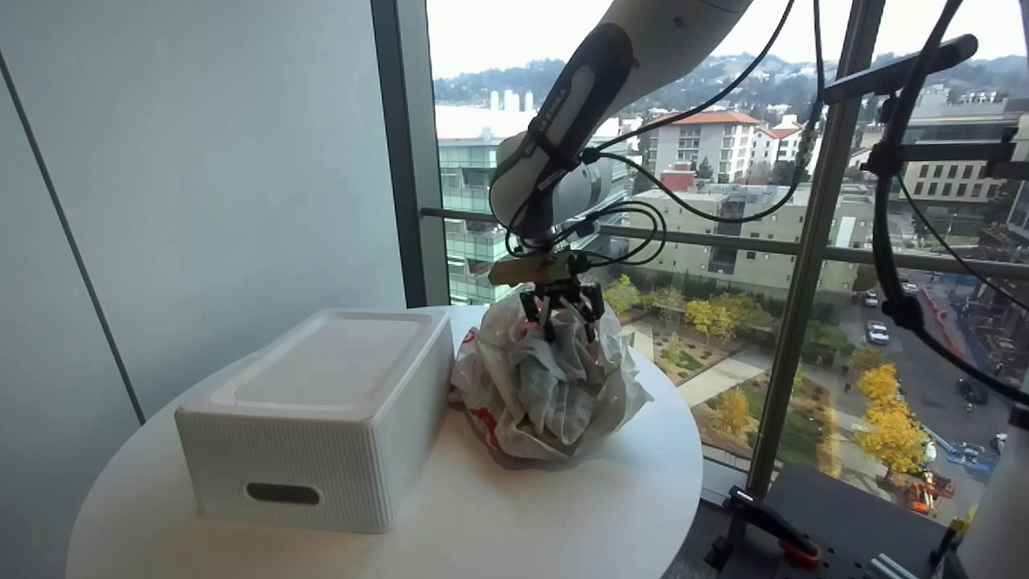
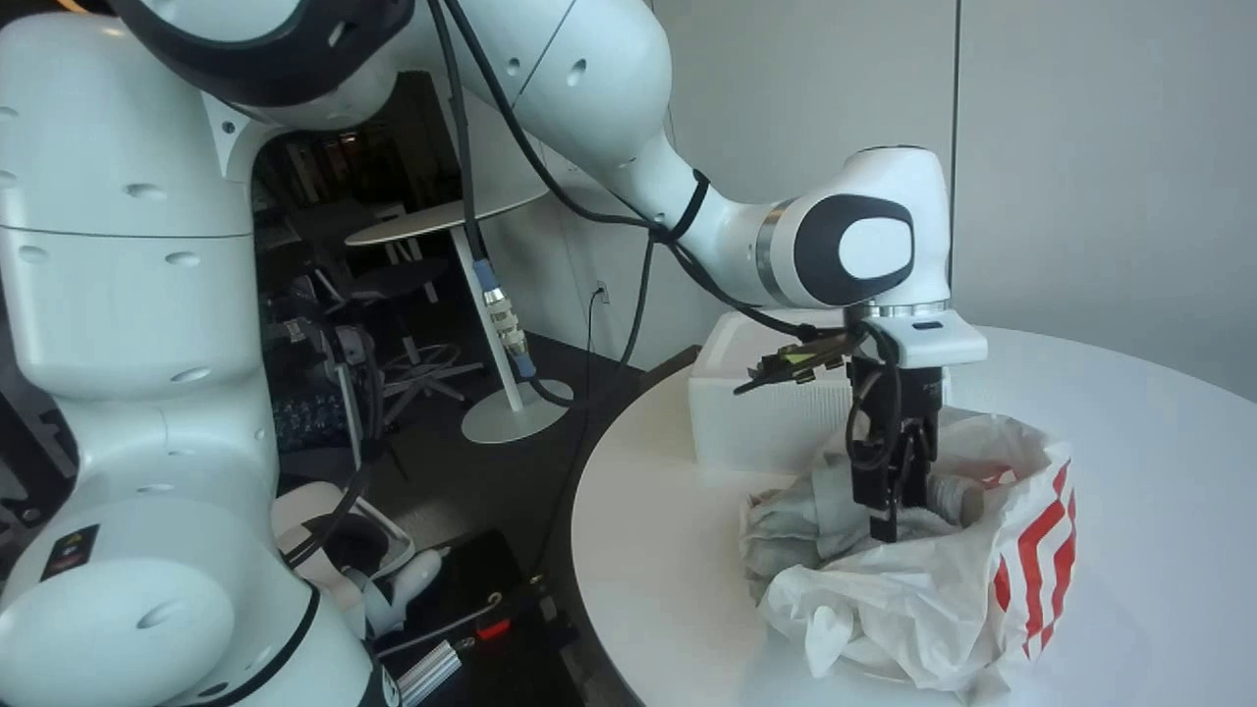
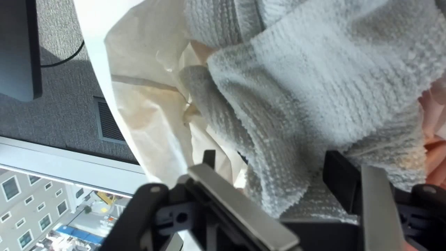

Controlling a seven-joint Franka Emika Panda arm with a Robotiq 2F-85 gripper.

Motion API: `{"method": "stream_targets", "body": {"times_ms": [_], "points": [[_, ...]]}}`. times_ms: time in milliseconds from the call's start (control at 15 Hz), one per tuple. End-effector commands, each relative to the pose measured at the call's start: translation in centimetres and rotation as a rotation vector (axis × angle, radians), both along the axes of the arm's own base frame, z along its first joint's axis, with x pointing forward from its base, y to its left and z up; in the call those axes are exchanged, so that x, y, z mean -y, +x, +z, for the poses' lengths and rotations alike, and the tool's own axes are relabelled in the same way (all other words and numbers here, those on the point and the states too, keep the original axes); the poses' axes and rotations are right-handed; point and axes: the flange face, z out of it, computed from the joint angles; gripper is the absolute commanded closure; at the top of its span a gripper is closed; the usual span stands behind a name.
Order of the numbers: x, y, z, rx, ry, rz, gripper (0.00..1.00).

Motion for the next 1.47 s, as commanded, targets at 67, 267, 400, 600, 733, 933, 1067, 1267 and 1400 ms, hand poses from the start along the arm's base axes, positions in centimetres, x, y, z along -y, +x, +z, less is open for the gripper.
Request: {"method": "stream_targets", "body": {"times_ms": [67, 267, 400, 600, 733, 933, 1067, 1267, 1400], "points": [[-4.4, -0.8, 7.9, 0.103, -0.052, 0.157, 0.00], [-9.0, -0.6, 11.4, 0.183, -0.016, 0.315, 0.00], [-11.9, -0.8, 12.2, 0.202, 0.014, 0.418, 0.00], [-14.6, -1.6, 10.1, 0.199, 0.066, 0.572, 0.00], [-15.7, -2.6, 8.1, 0.201, 0.114, 0.666, 0.00], [-16.8, -4.0, 4.9, 0.209, 0.191, 0.801, 0.00], [-16.8, -3.7, 4.8, 0.184, 0.180, 0.772, 0.00], [-17.4, -4.2, 4.0, 0.187, 0.200, 0.830, 0.00], [-17.4, -4.2, 4.0, 0.190, 0.200, 0.837, 0.00]]}}
